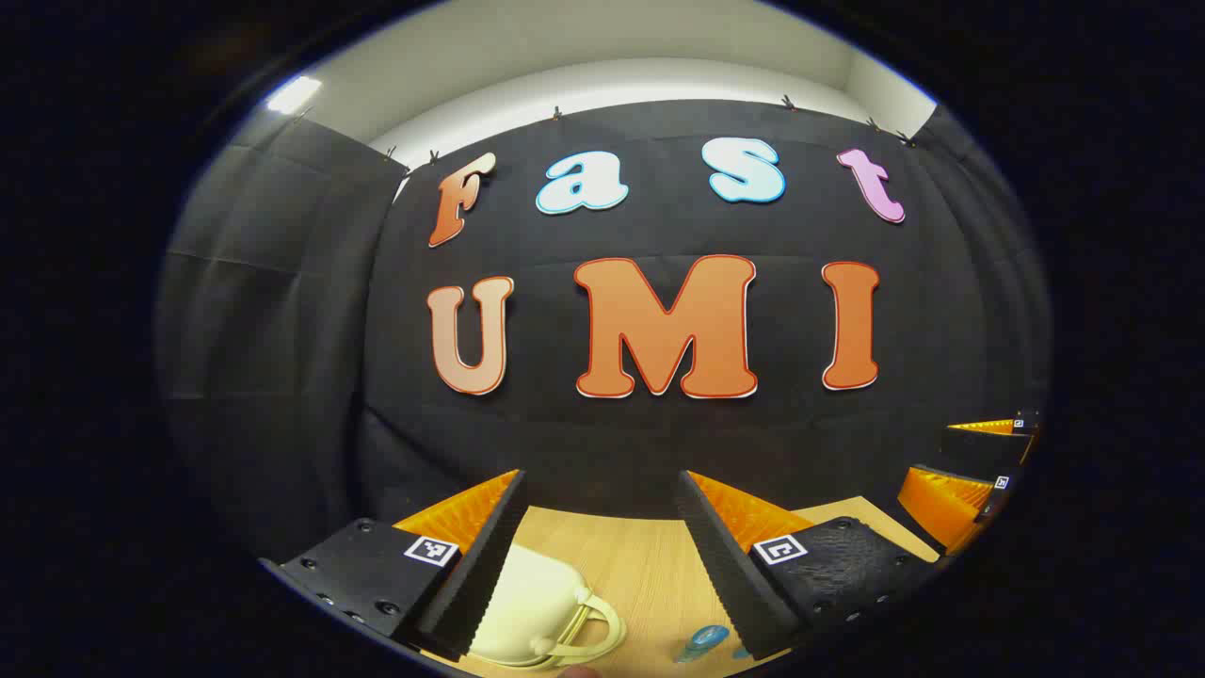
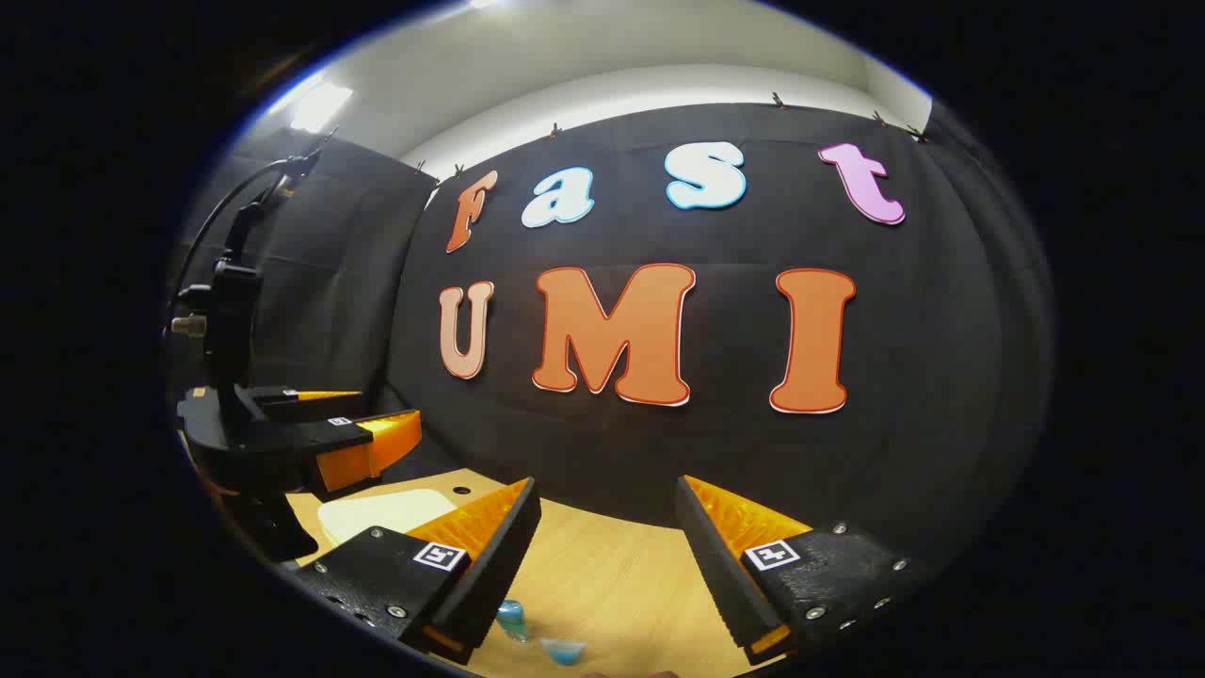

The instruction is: First open the suitcase, pack the skin care products into it, and then close the suitcase.

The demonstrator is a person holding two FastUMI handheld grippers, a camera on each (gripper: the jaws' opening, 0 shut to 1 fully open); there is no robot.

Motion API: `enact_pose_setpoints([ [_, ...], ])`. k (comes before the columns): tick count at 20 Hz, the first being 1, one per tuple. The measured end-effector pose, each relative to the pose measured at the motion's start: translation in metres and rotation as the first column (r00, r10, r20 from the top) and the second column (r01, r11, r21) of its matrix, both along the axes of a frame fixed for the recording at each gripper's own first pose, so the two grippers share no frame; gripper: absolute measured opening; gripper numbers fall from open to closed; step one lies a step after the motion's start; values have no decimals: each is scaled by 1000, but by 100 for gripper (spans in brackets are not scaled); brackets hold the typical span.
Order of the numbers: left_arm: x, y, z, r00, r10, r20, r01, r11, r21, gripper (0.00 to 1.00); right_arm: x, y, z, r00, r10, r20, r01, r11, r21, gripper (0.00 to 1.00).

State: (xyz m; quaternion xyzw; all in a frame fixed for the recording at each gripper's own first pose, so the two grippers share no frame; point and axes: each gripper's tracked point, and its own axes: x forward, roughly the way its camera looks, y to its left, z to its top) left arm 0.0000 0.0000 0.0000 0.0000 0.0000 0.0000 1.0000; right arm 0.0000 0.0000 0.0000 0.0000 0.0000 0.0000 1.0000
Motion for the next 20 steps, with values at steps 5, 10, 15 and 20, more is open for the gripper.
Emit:
enact_pose_setpoints([
  [5,16,17,4,997,-65,30,64,998,19,100,14,2,-6,991,-132,-30,133,991,27,92],
  [10,30,25,1,991,-123,46,122,992,23,100,19,17,3,978,-205,-19,206,978,19,92],
  [15,37,27,-8,986,-160,39,158,986,47,98,18,24,-1,973,-224,-45,224,975,-14,92],
  [20,41,25,-38,982,-185,-35,188,973,131,99,16,20,-1,969,-245,-42,245,970,-13,92],
])
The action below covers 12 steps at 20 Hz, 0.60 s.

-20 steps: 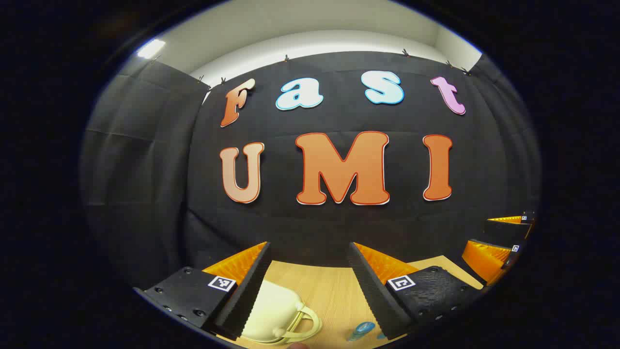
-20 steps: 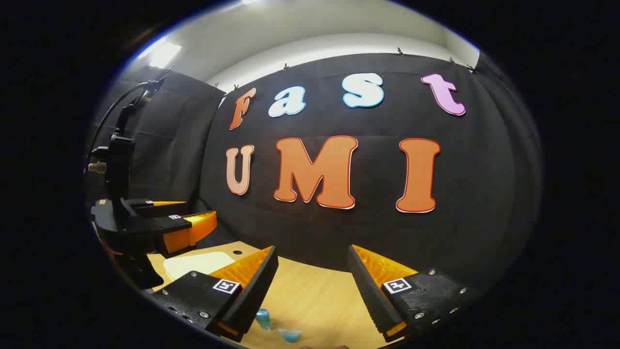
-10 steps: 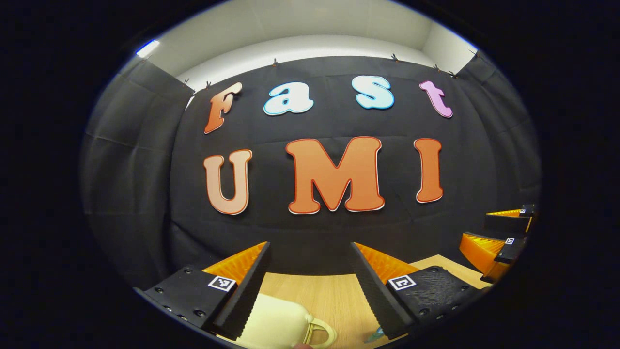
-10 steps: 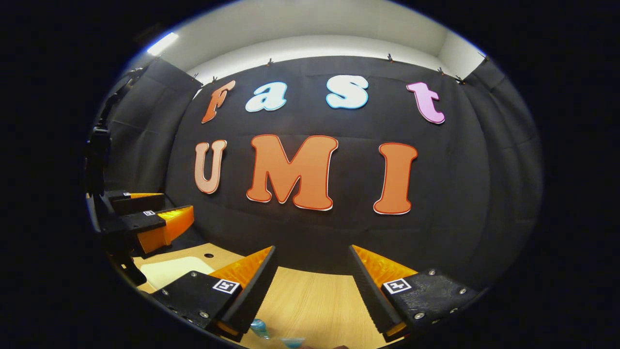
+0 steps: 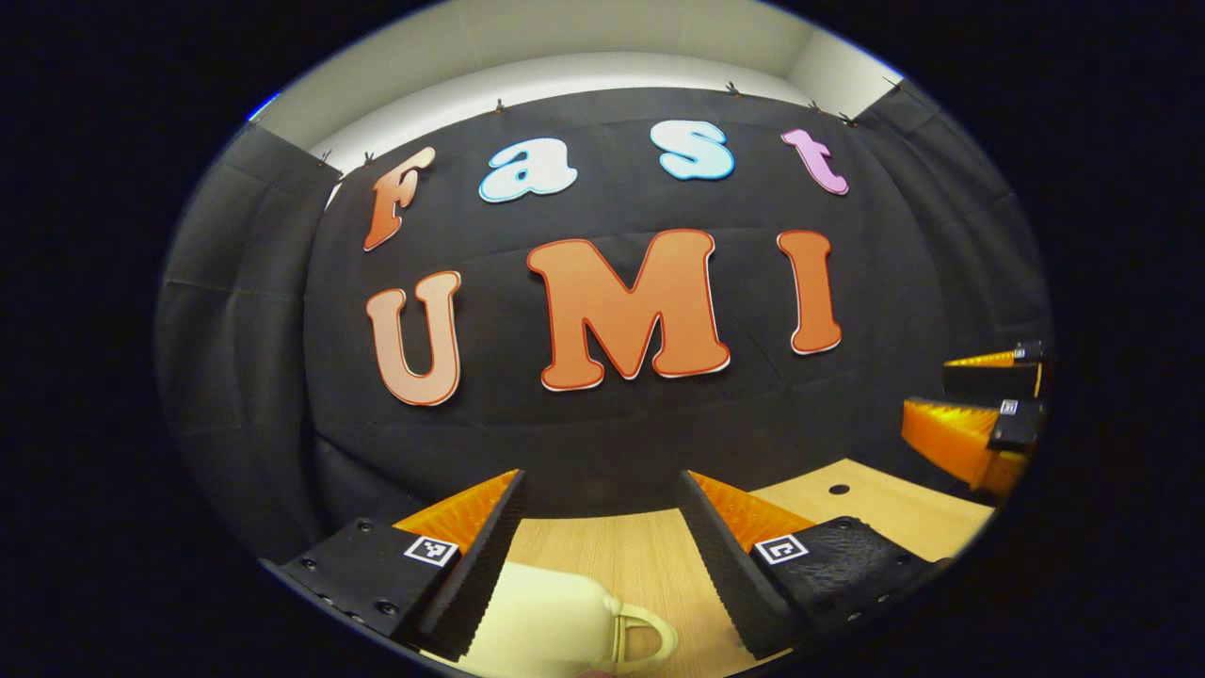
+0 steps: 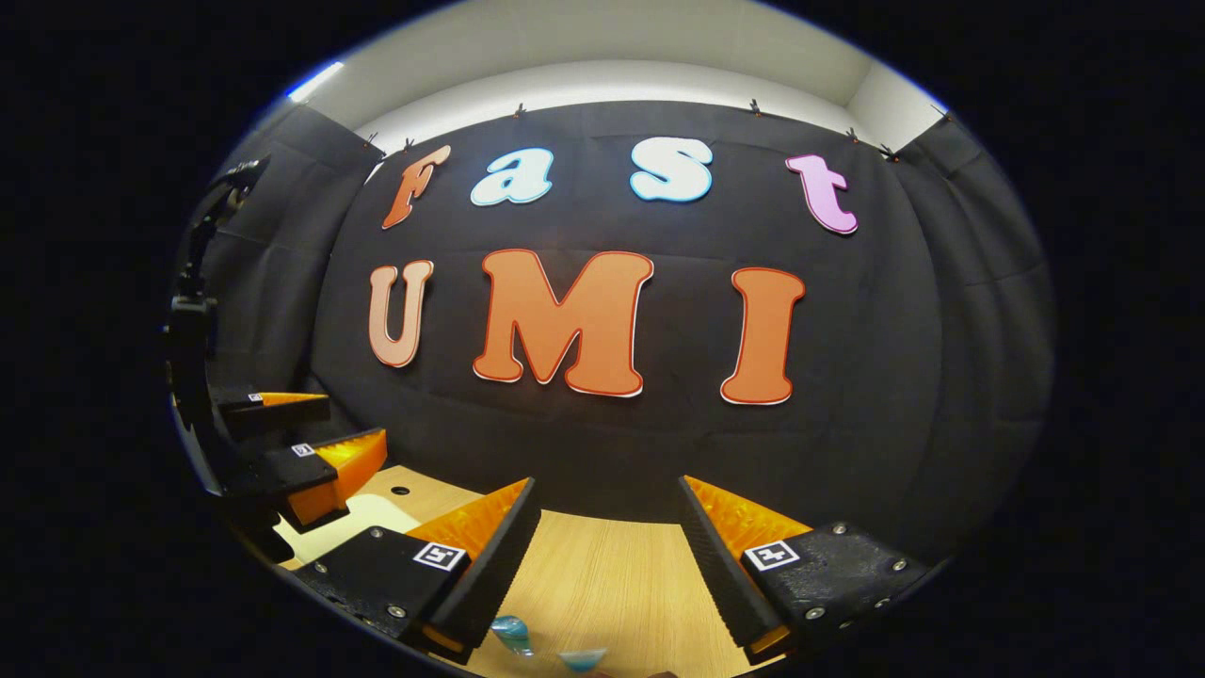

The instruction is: First open the suitcase, pack the skin care products into it, and then close the suitcase.

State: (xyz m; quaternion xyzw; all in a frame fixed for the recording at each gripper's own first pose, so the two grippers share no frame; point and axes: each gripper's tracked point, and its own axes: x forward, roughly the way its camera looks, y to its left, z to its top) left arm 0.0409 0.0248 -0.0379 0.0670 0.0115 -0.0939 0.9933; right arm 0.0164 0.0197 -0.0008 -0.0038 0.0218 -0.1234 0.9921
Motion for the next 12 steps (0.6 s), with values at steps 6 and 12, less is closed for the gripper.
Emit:
enact_pose_setpoints([
  [6,0,3,-59,996,-38,-77,51,982,183,98,-10,-38,7,998,-59,13,60,997,-51,92],
  [12,-12,-9,-138,981,-84,-173,156,874,459,98,-22,-65,3,994,-109,0,109,991,-82,92],
])
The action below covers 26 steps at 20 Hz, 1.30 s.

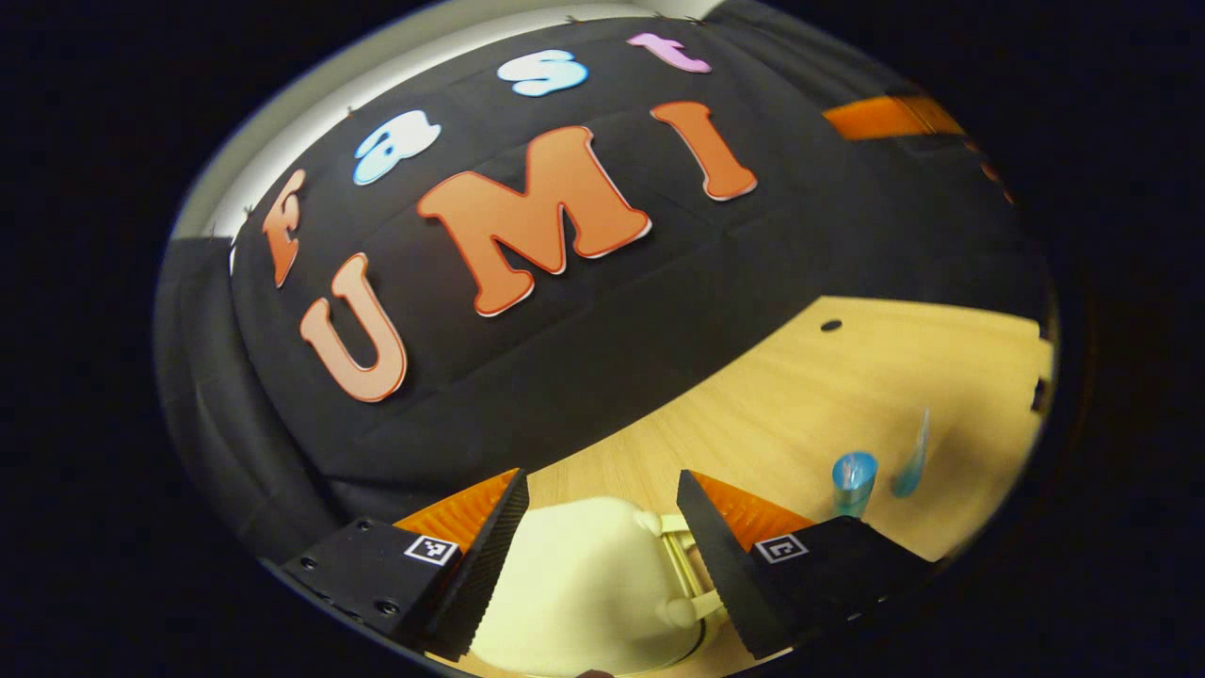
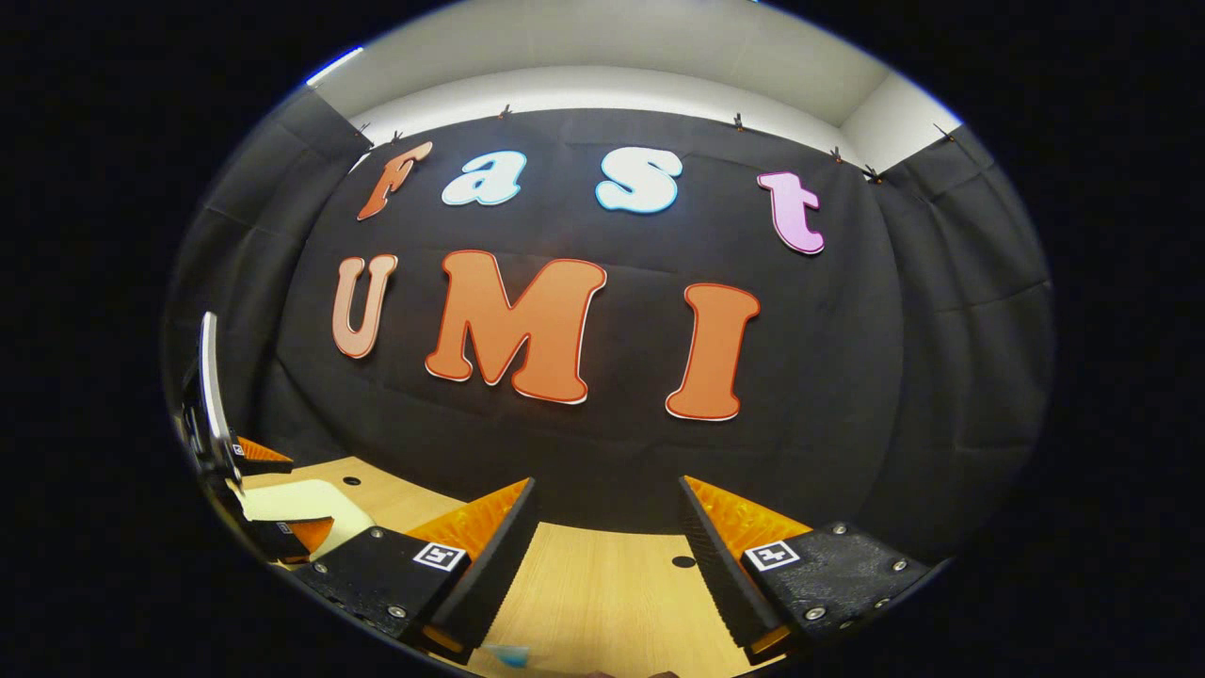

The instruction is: First open the suitcase, pack the skin care products into it, and then close the suitcase.

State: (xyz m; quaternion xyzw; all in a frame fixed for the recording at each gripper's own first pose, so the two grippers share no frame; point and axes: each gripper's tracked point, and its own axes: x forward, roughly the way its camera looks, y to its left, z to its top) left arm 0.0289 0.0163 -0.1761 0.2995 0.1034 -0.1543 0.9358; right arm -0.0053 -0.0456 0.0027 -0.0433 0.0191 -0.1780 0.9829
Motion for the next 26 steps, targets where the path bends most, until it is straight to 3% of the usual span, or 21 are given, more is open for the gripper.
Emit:
enact_pose_setpoints([
  [4,-11,-12,-51,995,-90,-52,97,980,173,97,-9,-18,-9,999,-41,-27,41,999,-13,92],
  [11,-34,-24,-111,975,-175,-135,211,921,329,97,-20,-33,-21,995,-81,-58,80,997,-11,92],
  [19,-39,-14,-148,966,-196,-169,257,814,520,91,-31,-39,-32,990,-113,-79,114,994,1,92],
  [20,-36,-12,-149,966,-197,-164,256,800,543,82,-32,-39,-33,990,-116,-78,116,993,3,92],
  [22,-32,-10,-156,967,-195,-163,254,774,581,75,-32,-40,-34,990,-118,-79,119,993,5,92],
  [23,-35,-10,-165,963,-191,-191,268,766,585,66,-32,-40,-33,990,-120,-77,121,993,4,92],
  [25,-35,-12,-167,968,-186,-167,249,772,585,11,-33,-40,-32,990,-121,-76,122,993,1,92],
  [26,-38,-11,-162,967,-183,-179,252,794,554,5,-33,-40,-32,990,-122,-76,122,993,-1,92],
])
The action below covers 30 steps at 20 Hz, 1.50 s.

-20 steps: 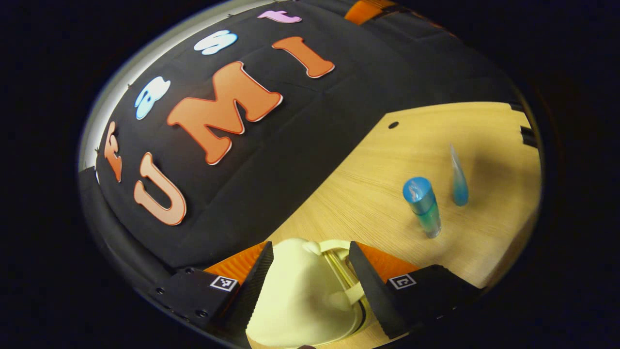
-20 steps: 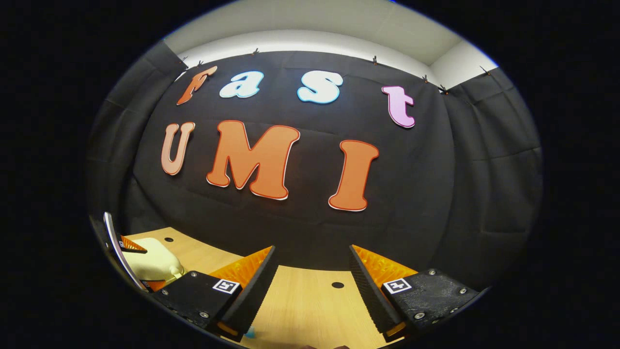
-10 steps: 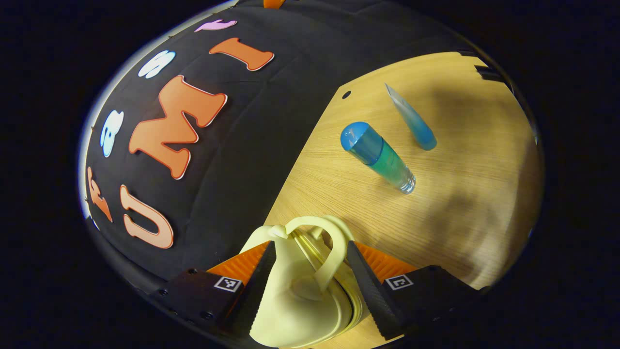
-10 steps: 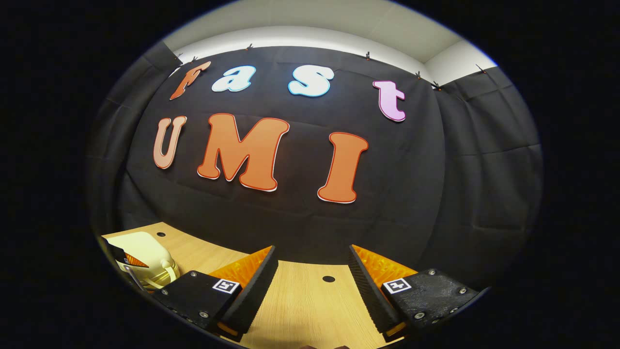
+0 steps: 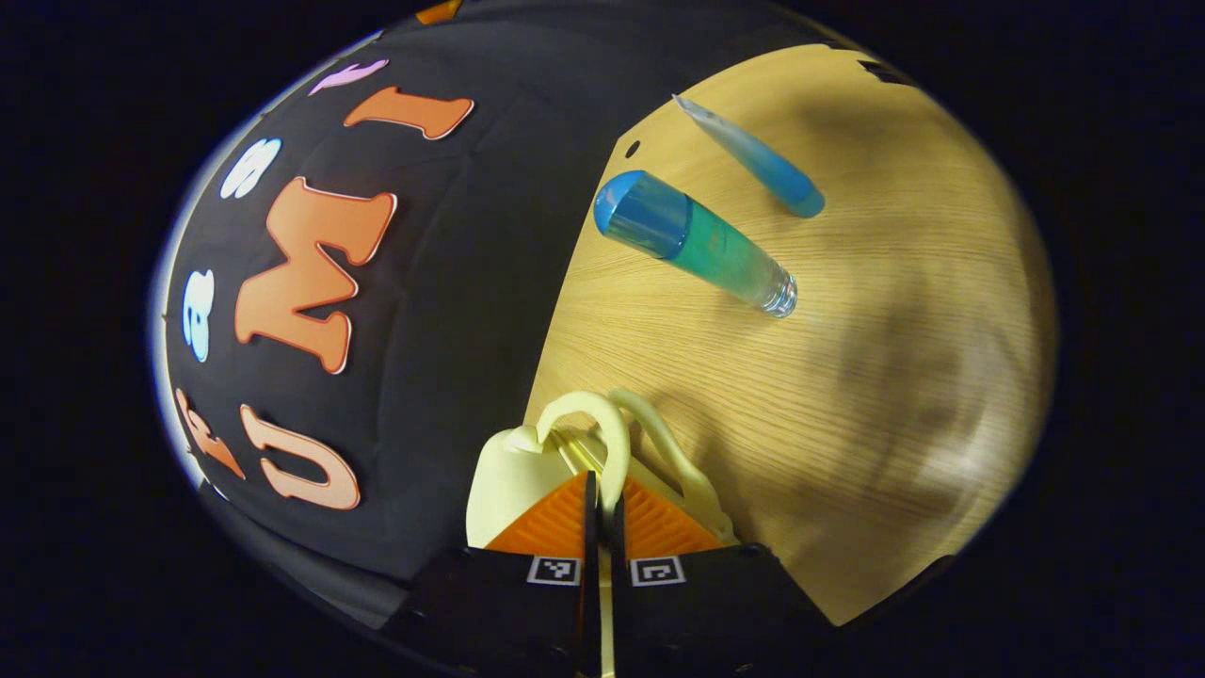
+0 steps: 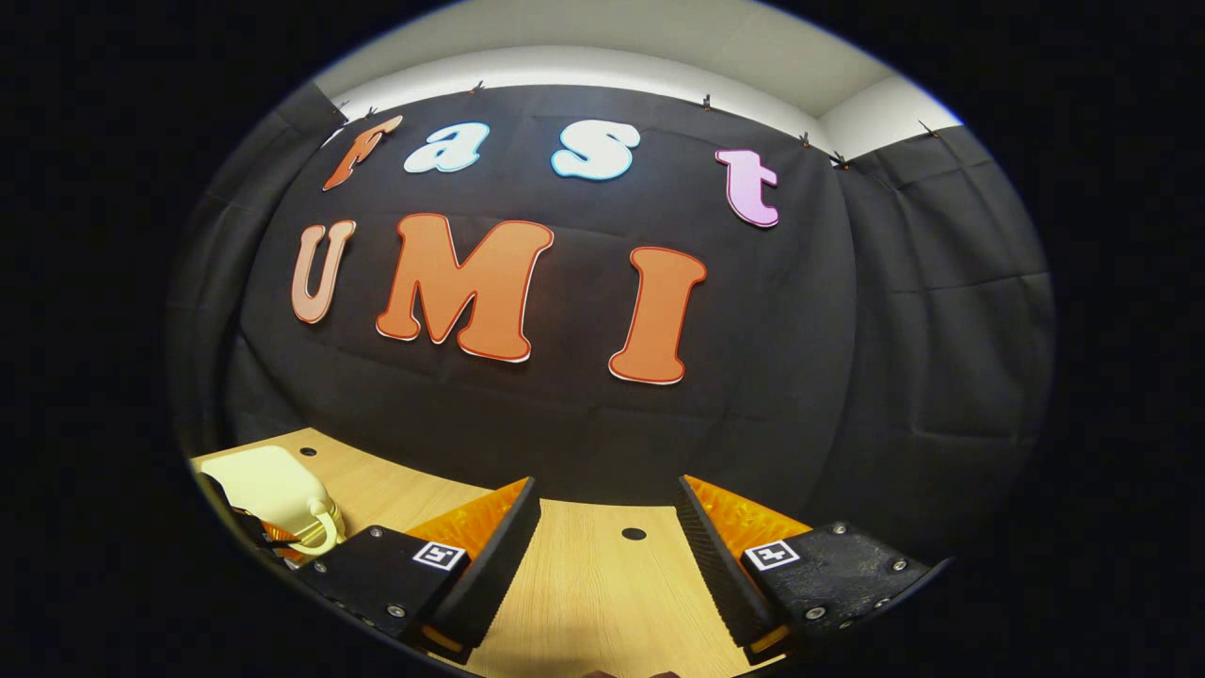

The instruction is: First open the suitcase, pack the skin care products into it, and then close the suitcase.

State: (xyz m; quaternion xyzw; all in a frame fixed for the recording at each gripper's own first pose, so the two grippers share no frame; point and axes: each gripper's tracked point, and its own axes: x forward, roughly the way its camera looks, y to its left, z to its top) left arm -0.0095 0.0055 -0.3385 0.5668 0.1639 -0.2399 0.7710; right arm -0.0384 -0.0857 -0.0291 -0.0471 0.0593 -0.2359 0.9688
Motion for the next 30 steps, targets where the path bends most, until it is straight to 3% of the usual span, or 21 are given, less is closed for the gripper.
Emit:
enact_pose_setpoints([
  [3,3,9,22,998,58,-34,-62,989,-136,5,-1,1,-1,1000,1,-6,-1,1000,-2,92],
  [7,21,20,70,991,131,-6,-128,959,-253,5,4,9,-1,1000,12,-13,-12,1000,3,92],
  [9,31,30,95,982,189,-5,-179,921,-346,5,8,16,-1,999,28,-15,-28,1000,4,93],
  [15,56,92,163,928,374,-14,-314,758,-572,4,25,40,0,996,85,-30,-85,996,-7,93],
  [21,75,158,201,882,472,4,-359,677,-642,5,44,67,1,991,133,-31,-133,991,0,93],
  [30,91,259,215,791,611,-21,-424,524,-739,4,66,104,-1,983,175,-48,-175,984,1,92],
])
